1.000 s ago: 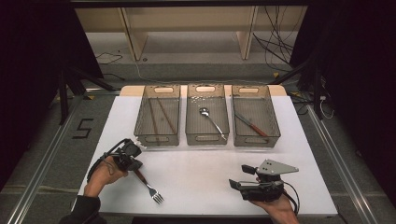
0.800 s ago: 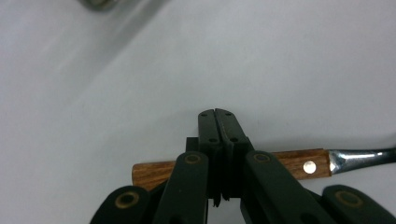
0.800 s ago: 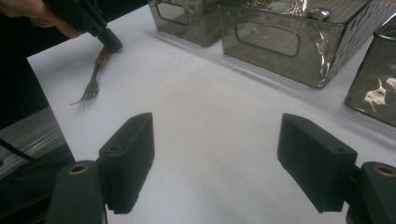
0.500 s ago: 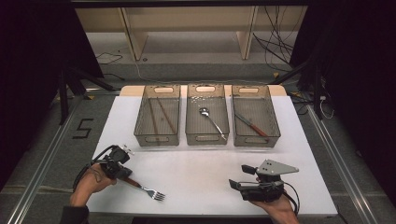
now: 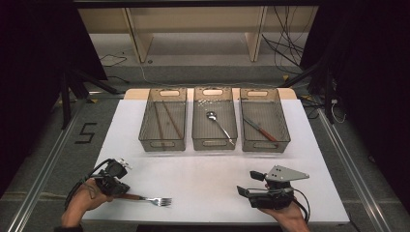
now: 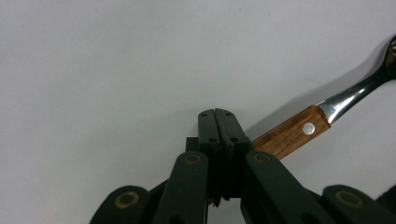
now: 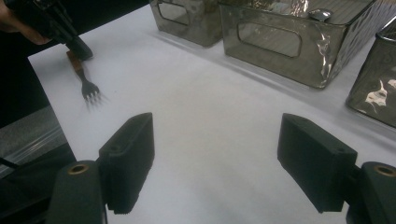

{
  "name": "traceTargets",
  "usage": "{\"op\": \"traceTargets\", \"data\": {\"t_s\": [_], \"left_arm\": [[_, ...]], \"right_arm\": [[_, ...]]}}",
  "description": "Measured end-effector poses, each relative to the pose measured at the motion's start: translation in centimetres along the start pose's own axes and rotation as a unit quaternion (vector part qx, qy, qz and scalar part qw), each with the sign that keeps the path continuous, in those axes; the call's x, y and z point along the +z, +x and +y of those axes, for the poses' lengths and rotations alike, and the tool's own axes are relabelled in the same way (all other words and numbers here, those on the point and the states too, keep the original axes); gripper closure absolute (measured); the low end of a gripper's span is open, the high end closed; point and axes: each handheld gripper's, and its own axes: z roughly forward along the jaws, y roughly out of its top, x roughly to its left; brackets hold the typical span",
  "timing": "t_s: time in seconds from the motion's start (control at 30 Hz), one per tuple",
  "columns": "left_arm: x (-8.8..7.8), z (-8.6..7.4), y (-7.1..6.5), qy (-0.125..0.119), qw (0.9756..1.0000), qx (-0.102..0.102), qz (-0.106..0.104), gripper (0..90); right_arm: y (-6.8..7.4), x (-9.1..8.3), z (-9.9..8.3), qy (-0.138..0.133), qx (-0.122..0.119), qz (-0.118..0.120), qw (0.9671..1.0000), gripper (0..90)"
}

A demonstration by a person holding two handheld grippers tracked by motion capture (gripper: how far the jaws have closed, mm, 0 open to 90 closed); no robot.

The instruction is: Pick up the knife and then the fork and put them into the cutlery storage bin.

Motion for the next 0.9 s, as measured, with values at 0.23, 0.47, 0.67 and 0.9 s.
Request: {"op": "traceTargets", "data": {"t_s": [0.23,0.47,0.67,0.9], "left_arm": [[-0.2,-0.7,-0.5,0.017,0.9998,0.008,-0.010,88.6],[-0.5,-0.9,-0.7,0.013,0.9997,0.019,-0.012,84.5],[-2.3,-0.9,-1.0,-0.025,0.9990,0.037,-0.005,67.7],[-3.5,-0.9,-2.5,-0.024,0.9946,0.096,-0.028,39.9]], "right_arm": [[0.0,0.0,0.0,0.000,0.000,0.000,1.0000,28.1],[0.0,0.0,0.0,-0.001,-0.001,0.000,1.0000,28.1],[0.0,0.0,0.0,-0.002,-0.001,0.000,1.0000,28.1],[0.1,0.0,0.0,-0.001,-0.001,0.000,1.0000,28.1]]}}
